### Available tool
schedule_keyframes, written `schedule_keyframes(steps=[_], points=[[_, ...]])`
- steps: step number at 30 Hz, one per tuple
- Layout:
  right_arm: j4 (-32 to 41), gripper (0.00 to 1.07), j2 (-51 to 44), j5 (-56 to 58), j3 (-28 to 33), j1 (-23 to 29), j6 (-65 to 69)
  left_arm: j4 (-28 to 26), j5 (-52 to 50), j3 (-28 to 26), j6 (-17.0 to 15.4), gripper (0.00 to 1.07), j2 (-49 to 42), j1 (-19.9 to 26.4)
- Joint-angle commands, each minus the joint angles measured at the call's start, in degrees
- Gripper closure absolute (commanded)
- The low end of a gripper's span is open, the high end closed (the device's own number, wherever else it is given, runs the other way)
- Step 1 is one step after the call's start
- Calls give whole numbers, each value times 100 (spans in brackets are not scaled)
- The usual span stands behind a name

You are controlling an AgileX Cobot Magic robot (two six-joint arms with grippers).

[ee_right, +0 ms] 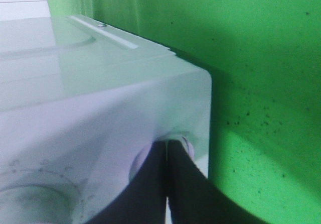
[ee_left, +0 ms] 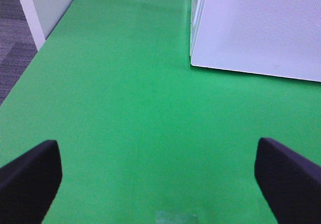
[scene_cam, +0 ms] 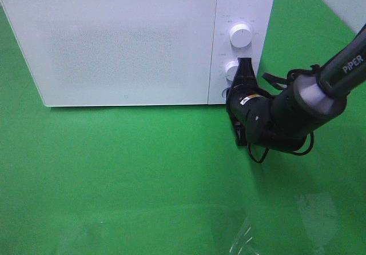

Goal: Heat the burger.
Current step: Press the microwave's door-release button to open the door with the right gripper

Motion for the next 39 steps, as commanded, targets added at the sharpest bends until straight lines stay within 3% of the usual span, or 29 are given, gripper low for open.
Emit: schedule_keyframes(steps=[1, 16, 22, 39], points=[[-23, 107, -29, -785, -69, -34, 11, -23, -23, 11, -11, 10, -29, 6], [17, 107, 17, -1547, -722, -80, -11, -23, -23, 11, -11, 10, -29, 6], [-155, 107, 332, -1770, -1249, -172, 74, -23, -23, 11, -11, 10, -29, 6], [-286, 107, 327, -1558, -1249, -166, 52, -23, -23, 11, -11, 10, -29, 6]])
